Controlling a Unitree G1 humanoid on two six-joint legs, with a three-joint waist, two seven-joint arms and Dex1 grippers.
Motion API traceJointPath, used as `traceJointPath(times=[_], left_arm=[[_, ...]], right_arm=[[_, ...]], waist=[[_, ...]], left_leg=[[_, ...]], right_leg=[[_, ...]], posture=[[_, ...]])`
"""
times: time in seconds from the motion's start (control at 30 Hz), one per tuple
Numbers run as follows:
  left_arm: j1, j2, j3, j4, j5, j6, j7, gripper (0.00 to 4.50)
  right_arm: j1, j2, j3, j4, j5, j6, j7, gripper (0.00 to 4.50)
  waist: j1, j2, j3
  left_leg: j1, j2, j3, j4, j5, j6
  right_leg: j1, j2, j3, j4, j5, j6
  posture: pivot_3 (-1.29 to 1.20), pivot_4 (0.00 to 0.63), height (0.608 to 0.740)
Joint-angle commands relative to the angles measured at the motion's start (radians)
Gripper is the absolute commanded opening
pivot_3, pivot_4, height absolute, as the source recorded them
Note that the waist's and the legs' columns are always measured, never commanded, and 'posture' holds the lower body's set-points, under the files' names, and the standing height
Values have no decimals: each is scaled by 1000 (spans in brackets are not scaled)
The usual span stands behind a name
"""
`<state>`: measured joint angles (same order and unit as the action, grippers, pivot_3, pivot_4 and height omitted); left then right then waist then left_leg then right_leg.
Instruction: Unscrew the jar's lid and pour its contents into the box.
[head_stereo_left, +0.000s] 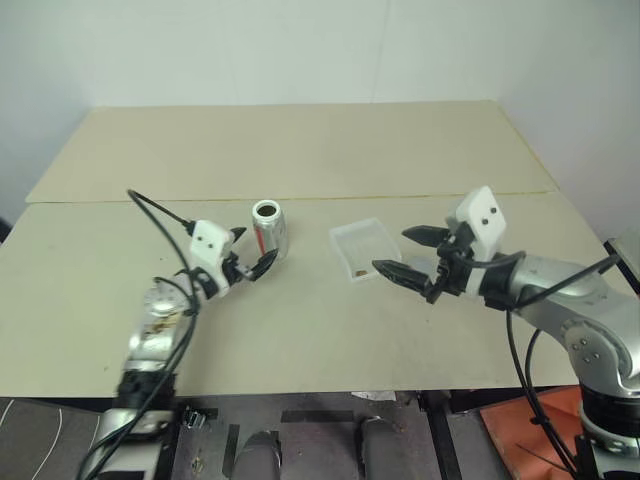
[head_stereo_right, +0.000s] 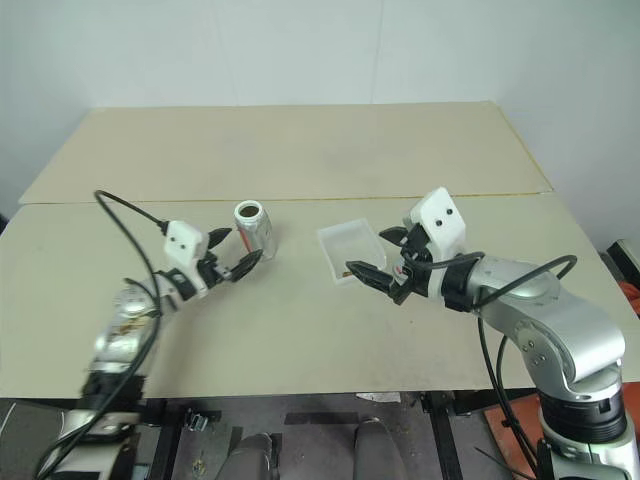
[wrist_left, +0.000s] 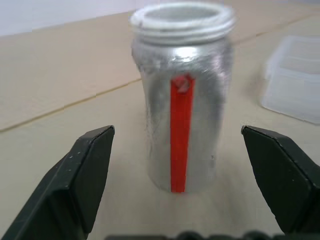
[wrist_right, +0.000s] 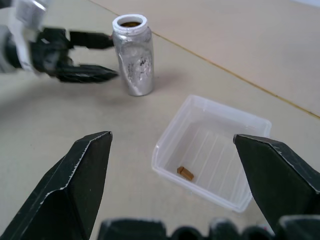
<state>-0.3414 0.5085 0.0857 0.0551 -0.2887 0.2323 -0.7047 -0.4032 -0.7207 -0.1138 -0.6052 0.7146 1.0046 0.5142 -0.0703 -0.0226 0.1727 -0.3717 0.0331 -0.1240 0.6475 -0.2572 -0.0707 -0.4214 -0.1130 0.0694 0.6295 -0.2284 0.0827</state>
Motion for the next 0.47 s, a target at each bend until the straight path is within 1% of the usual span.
traceJointPath(times=[0.03,0.1,0.13,0.2,0.3,0.37,0.47], left_arm=[[7,253,162,-115,-226,140,-315,4443],[10,384,251,-99,-339,181,-484,4443],[14,434,285,-87,-375,193,-548,4443],[20,510,338,-71,-412,220,-611,4443],[36,546,374,-78,-434,240,-630,4443],[64,536,392,-110,-442,260,-603,4443],[108,514,400,-172,-453,277,-569,4443]], right_arm=[[39,-42,-66,-59,-14,-48,15,4500],[70,-66,-94,-67,-14,-68,40,4500],[84,-79,-111,-67,-11,-82,57,4500],[100,-105,-142,-56,-6,-108,94,4500],[107,-127,-165,-31,-3,-141,136,4500],[114,-151,-169,-16,-3,-158,176,4500],[115,-158,-165,-4,-3,-172,195,4500]], waist=[[0,0,0],[0,0,1],[1,0,1],[3,1,1],[12,1,1],[12,1,1],[12,1,1]], left_leg=[[0,0,0,0,0,0],[0,1,0,-1,0,1],[0,2,0,-2,0,1],[1,1,1,-2,-1,2],[2,1,2,-2,-1,2],[3,2,2,-2,-1,2],[2,2,2,-2,-2,3]], right_leg=[[-1,0,0,0,0,-1],[-1,1,0,1,-1,-2],[-1,1,0,1,-1,-2],[0,1,0,-1,-2,-1],[1,1,0,-1,-2,-1],[1,1,0,0,-2,-2],[1,1,0,-1,-2,-2]], posture=[[0,150,740],[0,150,740],[0,150,740],[0,150,740],[0,150,740],[0,150,740],[0,150,740]])
